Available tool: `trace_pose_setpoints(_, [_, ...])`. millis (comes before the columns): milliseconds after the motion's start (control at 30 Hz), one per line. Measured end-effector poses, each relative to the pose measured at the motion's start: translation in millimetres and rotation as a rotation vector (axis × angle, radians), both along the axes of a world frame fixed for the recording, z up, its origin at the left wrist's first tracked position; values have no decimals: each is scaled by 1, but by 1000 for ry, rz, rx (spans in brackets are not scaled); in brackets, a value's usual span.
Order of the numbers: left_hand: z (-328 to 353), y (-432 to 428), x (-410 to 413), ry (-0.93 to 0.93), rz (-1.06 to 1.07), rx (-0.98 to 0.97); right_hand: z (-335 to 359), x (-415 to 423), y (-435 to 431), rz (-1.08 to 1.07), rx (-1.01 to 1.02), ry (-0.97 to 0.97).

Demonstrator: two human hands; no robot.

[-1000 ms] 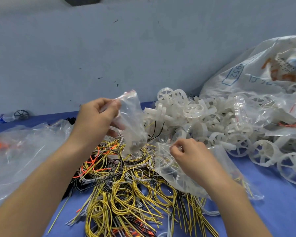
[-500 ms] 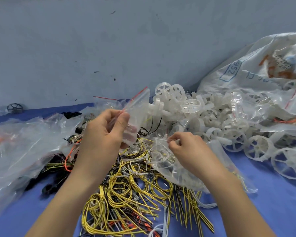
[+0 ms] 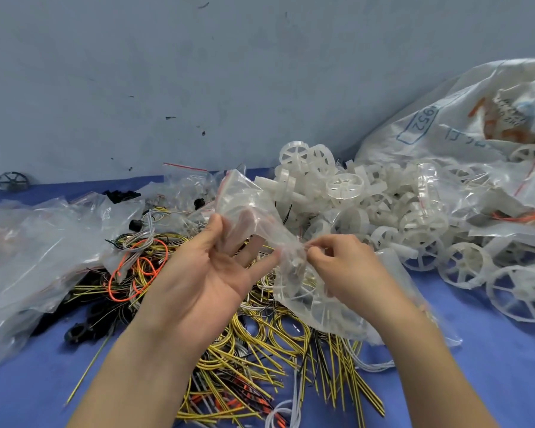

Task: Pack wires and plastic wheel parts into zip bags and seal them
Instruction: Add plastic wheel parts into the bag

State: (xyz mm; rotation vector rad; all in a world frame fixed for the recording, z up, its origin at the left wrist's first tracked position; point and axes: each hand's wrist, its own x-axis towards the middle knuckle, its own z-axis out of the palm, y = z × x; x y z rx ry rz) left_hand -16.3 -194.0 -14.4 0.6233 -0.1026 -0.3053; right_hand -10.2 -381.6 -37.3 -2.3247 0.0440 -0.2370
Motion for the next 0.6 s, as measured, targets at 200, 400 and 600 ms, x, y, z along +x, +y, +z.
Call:
trace_pose_setpoints(200, [-18, -26, -9, 73, 35, -102, -1, -1, -1, -33, 113, -35])
trace_pose_setpoints(400, [-39, -44, -16, 1, -61, -118, 2, -6, -1, -58, 156, -88])
trace_pose_setpoints(600, [-41, -47, -15, -67, -124, 30, 10, -13, -6, -83, 223, -140])
